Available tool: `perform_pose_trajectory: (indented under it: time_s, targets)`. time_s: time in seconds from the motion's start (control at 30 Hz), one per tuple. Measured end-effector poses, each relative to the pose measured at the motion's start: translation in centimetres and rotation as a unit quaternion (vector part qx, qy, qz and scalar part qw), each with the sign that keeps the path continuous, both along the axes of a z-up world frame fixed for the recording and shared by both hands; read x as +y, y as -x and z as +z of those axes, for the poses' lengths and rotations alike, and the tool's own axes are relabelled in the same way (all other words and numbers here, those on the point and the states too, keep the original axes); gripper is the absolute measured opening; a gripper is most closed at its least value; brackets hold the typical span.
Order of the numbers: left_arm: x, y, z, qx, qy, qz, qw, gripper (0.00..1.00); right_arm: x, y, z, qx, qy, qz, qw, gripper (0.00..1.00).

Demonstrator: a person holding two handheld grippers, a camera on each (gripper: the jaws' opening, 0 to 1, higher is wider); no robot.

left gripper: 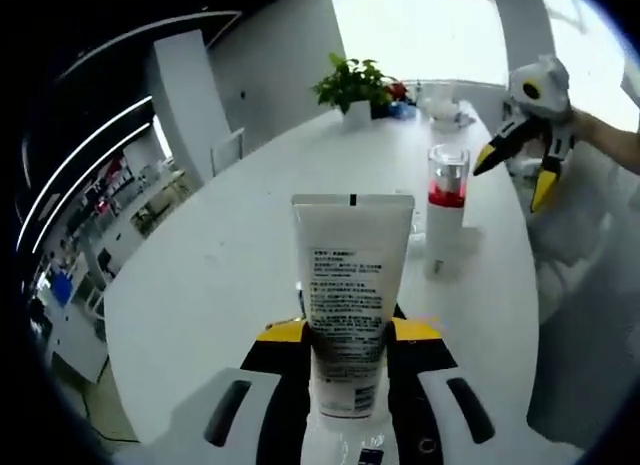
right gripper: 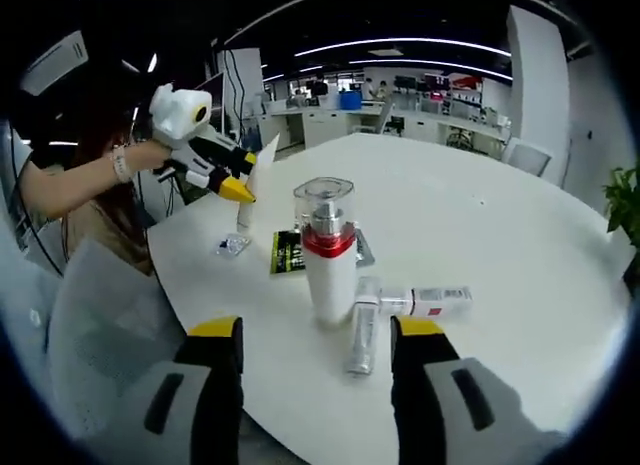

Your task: Arrange the skincare products in the storage area until every visible bottle or jar stands upright without overlapping.

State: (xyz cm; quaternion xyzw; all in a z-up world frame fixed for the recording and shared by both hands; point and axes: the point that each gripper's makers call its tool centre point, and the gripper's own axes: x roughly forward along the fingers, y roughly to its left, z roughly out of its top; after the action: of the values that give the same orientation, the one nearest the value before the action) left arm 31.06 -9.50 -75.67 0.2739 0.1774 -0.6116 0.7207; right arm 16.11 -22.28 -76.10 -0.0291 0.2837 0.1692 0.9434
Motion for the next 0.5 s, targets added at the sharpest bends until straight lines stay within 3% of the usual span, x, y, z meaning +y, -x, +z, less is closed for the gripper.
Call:
perform_pose_trajectory:
  time_s: [0.2,0.33,0.5]
  targets:
    - [0.3,1.9,0.3,0.015,0.022,0.007,0.9996,0.24,0.9,0.0,1.3,-0.020,0.006,0.009,0.9998,0.57]
    - [0.6,3.1,0.2,0.022,0.027,0.004,0.9994,0.24,1.8,-0.2,3.3,-0.054,0.004,0.016,0.9984,0.53]
    - [0.4,4.8,0.3,0.039,0.044,0.003,0.9983,0.24,2.9,-0.4,4.1,-0.065,-0.007,0.033,0.9973,0.49]
